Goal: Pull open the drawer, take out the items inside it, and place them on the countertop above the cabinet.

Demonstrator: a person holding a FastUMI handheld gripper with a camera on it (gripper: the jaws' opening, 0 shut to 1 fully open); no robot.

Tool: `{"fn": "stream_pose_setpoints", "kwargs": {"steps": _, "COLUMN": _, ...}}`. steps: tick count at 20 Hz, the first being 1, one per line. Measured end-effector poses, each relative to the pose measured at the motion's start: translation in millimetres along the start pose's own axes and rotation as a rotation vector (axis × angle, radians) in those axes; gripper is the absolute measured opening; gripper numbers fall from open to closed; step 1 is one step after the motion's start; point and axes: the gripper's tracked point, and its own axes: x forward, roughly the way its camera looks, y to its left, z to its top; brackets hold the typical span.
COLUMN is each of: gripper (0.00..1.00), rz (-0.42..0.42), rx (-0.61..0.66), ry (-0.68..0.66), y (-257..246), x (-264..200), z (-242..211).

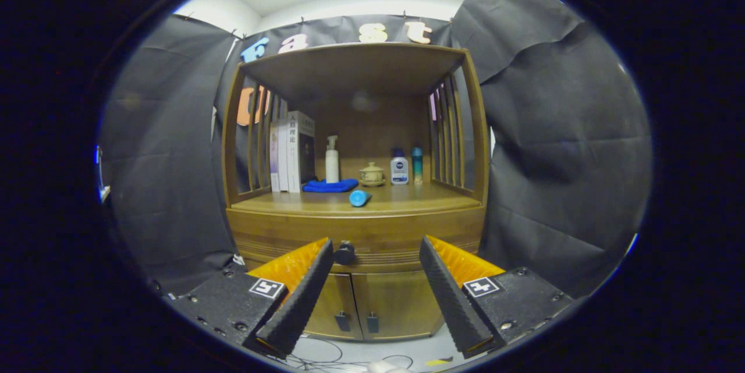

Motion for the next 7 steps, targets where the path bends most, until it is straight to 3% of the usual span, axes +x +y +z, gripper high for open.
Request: {"fn": "stream_pose_setpoints", "kwargs": {"steps": 7, "gripper": 0.97, "rz": 0.015, "rx": -0.024, "ry": 0.009, "y": 6.0, "x": -1.8, "z": -1.3}}
